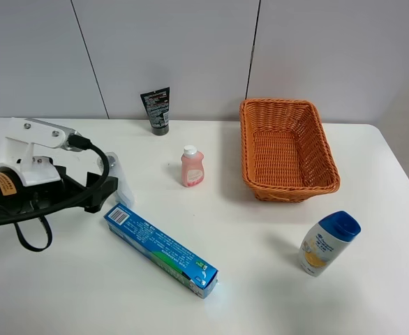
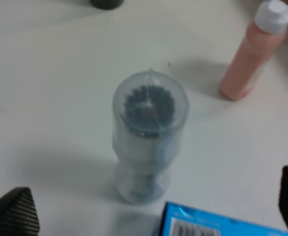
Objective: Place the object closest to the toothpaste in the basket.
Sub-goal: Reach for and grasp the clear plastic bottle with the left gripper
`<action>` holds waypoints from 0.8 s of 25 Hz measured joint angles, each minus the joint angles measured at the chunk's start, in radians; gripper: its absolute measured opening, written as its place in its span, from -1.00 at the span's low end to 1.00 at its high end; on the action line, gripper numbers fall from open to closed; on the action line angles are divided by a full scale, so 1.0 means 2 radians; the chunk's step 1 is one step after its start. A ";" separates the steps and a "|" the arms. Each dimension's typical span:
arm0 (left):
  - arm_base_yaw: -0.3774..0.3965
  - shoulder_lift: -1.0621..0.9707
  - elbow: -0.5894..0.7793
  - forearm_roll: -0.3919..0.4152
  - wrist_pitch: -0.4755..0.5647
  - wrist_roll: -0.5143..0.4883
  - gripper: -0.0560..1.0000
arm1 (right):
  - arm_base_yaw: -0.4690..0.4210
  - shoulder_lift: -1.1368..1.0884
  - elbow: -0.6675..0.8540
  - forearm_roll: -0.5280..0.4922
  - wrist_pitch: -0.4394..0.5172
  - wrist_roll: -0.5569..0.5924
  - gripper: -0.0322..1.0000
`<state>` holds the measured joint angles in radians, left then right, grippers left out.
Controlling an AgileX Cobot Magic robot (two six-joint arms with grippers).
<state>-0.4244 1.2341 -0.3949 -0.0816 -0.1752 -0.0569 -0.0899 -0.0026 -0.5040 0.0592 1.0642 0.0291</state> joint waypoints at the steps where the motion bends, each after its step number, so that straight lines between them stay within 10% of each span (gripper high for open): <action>1: 0.000 0.019 0.001 0.000 -0.022 0.000 0.99 | 0.000 0.000 0.000 0.000 0.000 0.000 0.99; 20: 0.000 0.230 -0.003 -0.003 -0.290 -0.011 0.99 | 0.000 0.000 0.000 0.000 0.000 0.000 0.99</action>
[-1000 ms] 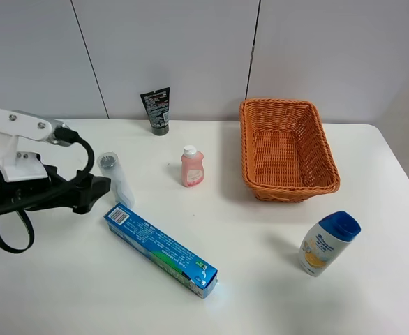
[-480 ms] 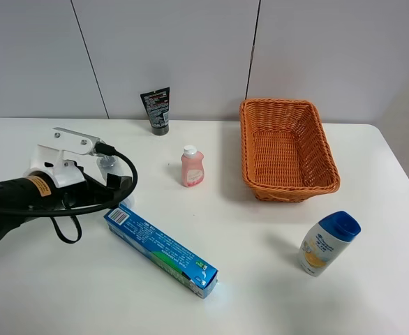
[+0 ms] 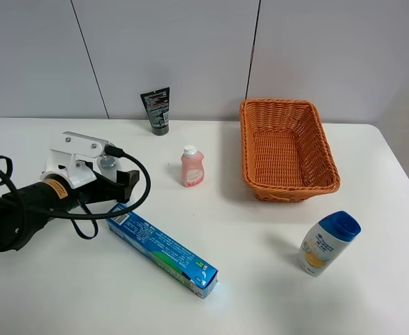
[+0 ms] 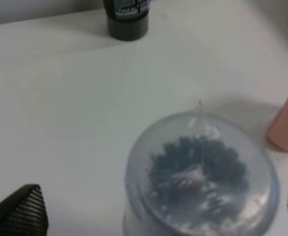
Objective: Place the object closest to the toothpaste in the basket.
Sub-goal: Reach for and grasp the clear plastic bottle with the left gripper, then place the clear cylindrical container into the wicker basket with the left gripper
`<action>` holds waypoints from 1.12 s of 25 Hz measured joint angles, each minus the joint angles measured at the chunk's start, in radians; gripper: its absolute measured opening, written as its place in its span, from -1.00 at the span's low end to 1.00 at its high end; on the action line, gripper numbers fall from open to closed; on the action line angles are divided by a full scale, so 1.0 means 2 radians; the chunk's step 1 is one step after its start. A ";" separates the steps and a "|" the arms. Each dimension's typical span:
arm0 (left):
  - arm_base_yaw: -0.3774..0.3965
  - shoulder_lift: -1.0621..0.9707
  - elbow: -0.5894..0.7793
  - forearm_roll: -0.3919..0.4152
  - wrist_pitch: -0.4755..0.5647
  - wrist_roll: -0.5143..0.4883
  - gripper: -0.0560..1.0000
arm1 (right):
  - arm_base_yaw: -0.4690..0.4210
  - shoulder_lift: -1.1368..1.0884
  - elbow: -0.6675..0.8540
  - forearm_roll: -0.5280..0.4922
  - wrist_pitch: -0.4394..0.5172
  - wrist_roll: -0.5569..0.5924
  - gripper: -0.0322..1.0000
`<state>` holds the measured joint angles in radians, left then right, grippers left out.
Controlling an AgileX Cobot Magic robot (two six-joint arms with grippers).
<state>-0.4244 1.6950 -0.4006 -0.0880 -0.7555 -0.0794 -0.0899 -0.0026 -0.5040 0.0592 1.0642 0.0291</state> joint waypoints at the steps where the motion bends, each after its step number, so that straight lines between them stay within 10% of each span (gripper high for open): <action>1: 0.000 0.007 -0.003 0.000 -0.001 0.000 0.99 | 0.000 0.000 0.000 0.000 0.000 0.000 0.99; 7: 0.000 0.039 -0.023 -0.001 -0.021 -0.004 0.92 | 0.000 0.000 0.000 0.000 0.000 0.000 0.99; 11: 0.000 0.040 -0.027 -0.004 -0.025 -0.022 -0.09 | 0.000 0.000 0.000 0.001 0.000 0.000 0.99; 21: 0.000 -0.020 -0.066 0.013 -0.017 -0.042 -0.06 | 0.000 0.000 0.000 0.004 0.000 0.000 0.99; 28: -0.042 -0.060 -0.274 0.136 0.166 -0.043 -0.06 | 0.000 0.000 0.000 0.004 0.000 0.000 0.99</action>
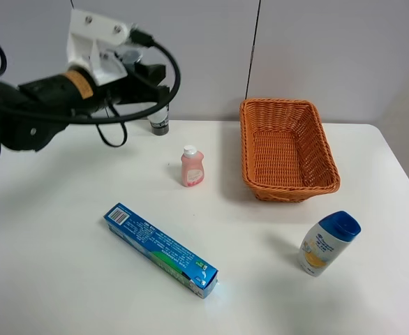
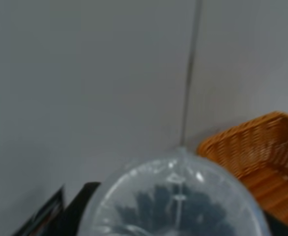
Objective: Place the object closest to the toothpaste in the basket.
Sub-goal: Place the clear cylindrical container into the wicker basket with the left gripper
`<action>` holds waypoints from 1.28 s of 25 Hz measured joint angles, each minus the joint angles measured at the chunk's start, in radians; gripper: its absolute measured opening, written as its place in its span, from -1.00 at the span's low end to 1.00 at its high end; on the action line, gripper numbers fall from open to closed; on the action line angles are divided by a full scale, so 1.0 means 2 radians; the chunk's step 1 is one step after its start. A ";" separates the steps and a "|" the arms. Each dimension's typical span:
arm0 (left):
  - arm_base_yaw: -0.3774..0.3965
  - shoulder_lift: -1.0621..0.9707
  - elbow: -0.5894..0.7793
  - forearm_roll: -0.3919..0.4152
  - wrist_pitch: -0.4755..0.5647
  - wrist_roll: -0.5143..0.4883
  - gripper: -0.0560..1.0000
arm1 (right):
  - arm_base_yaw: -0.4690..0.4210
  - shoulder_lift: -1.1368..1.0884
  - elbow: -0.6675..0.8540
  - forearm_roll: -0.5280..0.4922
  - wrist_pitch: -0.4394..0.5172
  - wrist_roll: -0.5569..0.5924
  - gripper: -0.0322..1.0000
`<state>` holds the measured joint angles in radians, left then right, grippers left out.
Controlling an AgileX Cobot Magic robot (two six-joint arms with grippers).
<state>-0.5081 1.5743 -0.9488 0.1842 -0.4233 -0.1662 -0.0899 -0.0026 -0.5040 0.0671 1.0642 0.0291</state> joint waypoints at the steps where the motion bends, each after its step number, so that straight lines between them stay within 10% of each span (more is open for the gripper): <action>1: -0.013 0.003 -0.031 0.011 0.025 0.000 -0.06 | 0.000 0.000 0.000 0.000 0.000 0.000 0.99; 15: -0.147 0.166 -0.188 0.026 0.082 -0.001 -0.06 | 0.000 0.000 0.000 0.000 0.000 0.000 0.99; 32: -0.167 0.289 -0.192 -0.016 -0.036 -0.076 -0.02 | 0.000 0.000 0.000 0.001 0.000 0.000 0.99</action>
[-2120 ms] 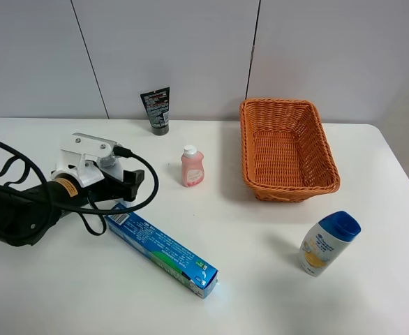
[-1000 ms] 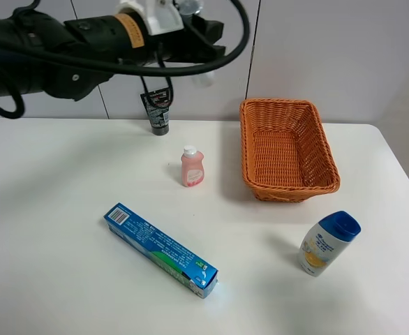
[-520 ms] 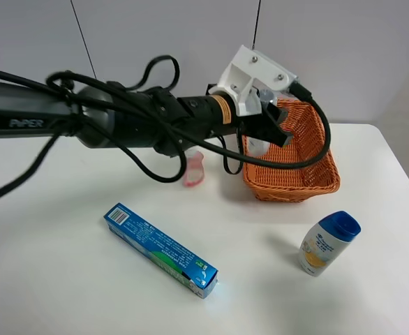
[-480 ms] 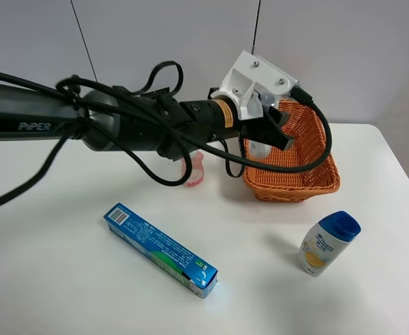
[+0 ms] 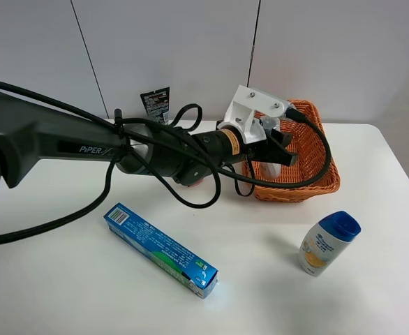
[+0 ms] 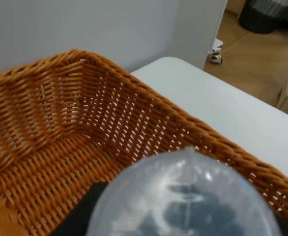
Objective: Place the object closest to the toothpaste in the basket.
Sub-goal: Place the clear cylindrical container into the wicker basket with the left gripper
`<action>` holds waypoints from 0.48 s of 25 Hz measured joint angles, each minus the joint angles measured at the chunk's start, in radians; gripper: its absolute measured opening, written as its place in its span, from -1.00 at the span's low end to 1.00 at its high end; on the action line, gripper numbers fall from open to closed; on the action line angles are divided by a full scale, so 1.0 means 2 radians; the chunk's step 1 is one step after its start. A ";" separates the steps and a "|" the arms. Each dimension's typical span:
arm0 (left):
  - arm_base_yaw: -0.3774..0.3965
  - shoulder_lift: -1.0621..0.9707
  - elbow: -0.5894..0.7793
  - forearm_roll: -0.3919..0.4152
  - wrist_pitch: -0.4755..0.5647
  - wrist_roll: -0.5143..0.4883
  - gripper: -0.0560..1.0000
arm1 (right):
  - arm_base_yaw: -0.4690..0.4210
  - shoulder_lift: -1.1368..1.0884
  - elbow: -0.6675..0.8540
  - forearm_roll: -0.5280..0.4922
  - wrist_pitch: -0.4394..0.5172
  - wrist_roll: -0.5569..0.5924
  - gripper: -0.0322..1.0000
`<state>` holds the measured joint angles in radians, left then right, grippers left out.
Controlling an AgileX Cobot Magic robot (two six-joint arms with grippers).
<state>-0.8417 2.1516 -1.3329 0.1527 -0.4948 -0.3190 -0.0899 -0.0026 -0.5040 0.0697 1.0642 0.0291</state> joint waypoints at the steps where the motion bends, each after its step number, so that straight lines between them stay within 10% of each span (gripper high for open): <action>1: 0.000 0.000 0.000 -0.001 -0.005 -0.006 0.12 | 0.000 0.000 0.000 0.000 0.000 0.000 0.99; 6: 0.000 -0.014 -0.001 -0.001 -0.012 -0.030 0.89 | 0.000 0.000 0.000 0.000 0.000 0.000 0.99; 12: 0.018 -0.115 -0.012 -0.001 0.000 -0.004 0.93 | 0.000 0.000 0.000 0.000 0.000 0.000 0.99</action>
<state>-0.8066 1.9222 -1.3563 0.1515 -0.4951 -0.3279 -0.0899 -0.0026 -0.5040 0.0697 1.0642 0.0291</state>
